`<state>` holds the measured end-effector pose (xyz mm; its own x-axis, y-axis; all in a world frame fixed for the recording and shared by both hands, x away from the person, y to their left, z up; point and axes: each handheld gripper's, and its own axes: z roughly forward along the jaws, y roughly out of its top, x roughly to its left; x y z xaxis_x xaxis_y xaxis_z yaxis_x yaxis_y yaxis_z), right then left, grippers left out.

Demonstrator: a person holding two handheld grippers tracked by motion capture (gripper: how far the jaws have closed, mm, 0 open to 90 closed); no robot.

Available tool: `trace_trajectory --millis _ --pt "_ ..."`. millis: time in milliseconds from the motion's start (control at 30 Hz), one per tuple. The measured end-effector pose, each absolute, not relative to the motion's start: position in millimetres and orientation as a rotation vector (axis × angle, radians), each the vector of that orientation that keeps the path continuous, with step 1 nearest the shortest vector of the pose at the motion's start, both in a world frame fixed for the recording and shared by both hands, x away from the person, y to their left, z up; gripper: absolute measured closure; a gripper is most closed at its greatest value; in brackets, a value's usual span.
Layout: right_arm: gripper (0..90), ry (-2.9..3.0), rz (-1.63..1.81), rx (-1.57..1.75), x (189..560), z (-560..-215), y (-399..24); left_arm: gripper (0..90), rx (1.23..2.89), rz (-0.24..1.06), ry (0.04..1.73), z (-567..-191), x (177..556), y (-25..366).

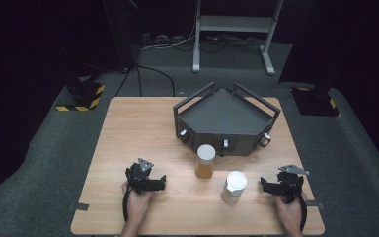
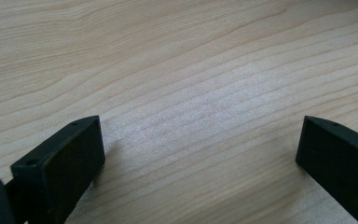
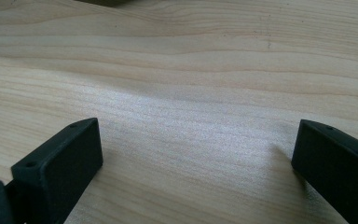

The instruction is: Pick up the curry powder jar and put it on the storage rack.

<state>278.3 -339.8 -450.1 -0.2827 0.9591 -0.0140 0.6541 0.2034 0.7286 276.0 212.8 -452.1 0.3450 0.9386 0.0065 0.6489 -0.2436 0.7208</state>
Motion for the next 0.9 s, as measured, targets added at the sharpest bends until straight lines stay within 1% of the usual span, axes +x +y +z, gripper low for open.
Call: trace_trajectory --millis 400,500,767,900 --pt "1.2 2.013 0.858 1.496 278.3 -450.0 -339.8 1.8 1.976 0.602 1.395 -452.2 274.1 210.4" --pt "1.2 2.013 0.859 1.496 278.3 -450.0 -339.8 0.3 1.981 0.595 1.393 -451.8 275.3 210.6" --pt "1.2 2.013 0.859 1.496 278.3 -450.0 -339.9 0.2 1.993 0.588 1.397 -449.4 277.7 209.6" --pt "1.3 2.013 0.859 1.496 278.3 -450.0 -339.9 0.3 1.992 0.572 1.372 -446.6 278.9 210.8"
